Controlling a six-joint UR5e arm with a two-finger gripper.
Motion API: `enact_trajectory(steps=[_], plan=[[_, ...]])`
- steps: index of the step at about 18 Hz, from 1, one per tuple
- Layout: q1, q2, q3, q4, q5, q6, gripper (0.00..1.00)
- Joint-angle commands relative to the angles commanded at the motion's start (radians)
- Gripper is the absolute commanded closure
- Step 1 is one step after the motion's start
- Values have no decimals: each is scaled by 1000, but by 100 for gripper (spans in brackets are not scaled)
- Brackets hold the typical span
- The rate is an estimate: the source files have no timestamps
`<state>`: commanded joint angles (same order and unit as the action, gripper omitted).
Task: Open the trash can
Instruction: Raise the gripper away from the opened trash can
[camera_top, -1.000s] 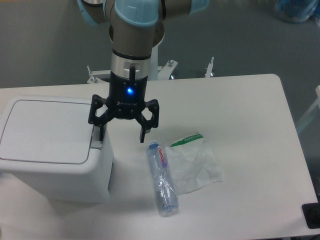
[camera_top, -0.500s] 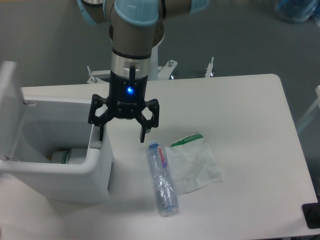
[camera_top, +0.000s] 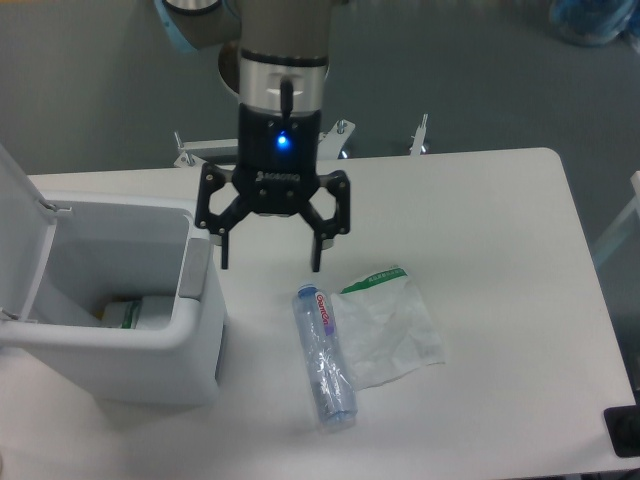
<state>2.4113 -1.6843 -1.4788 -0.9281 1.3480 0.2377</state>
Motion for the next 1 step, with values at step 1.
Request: enact_trajectory(steps=[1], plan=[[5,0,-3,0,34,20,0]])
